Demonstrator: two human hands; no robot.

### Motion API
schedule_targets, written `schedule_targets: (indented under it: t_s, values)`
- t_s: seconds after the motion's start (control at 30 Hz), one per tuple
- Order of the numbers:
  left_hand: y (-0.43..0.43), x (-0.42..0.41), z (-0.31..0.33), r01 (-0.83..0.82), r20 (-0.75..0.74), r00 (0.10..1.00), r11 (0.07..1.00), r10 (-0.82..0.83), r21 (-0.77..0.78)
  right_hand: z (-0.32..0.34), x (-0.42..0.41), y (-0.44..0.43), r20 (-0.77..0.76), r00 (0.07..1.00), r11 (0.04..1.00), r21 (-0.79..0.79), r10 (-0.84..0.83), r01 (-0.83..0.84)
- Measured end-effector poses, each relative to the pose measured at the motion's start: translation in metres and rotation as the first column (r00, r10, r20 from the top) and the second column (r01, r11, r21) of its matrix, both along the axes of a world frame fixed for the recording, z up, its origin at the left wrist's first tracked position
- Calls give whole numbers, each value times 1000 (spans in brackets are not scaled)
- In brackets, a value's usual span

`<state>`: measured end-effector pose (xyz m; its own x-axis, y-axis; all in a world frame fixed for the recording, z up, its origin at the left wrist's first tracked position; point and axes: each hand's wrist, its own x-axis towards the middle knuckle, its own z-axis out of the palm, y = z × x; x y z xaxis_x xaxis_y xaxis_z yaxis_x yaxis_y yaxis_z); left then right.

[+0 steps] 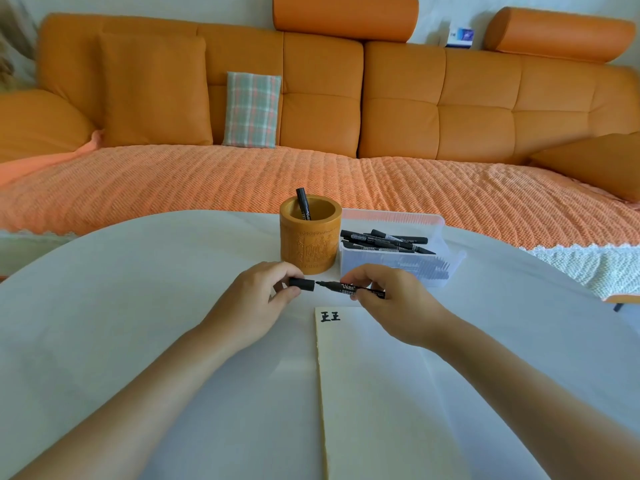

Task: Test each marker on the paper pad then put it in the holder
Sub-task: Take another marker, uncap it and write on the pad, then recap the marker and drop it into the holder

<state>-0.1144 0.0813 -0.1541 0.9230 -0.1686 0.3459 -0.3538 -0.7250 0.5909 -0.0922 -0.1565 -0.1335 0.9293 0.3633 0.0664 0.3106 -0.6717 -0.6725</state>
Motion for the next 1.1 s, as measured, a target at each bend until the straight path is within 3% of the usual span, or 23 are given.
schedule_targets:
  t_s: [0.33,0.53,0.63,0.77,0.87,0.93,1.1]
  values:
    - [-3,-2,4,42,9,999,999,-42,-32,0,-1,-3,26,999,999,17,36,-37]
    - [-7,-1,2,96,-74,993,995,-96,-8,-1,-5,2,96,990,994,-9,105,-105]
    - [-6,0,5,116,-140,983,993,-118,-21,-4,-3,0,104,994,999,16,38,-40]
    - [-9,0,12,133,-178,973,988,-146,-82,-9,1,-2,298,951,994,-102,77,-49]
    - [-11,-1,15,142,-156,975,983,-159,-116,-13,-2,-1,326,934,989,-81,146,-126]
    - [-12,-1,13,168,-138,974,981,-180,-96,-15,-5,0,279,948,988,-27,151,-149]
    - [-12,-4,12,243,0,970,969,-243,48,-13,-15,-2,-133,976,968,209,170,-140]
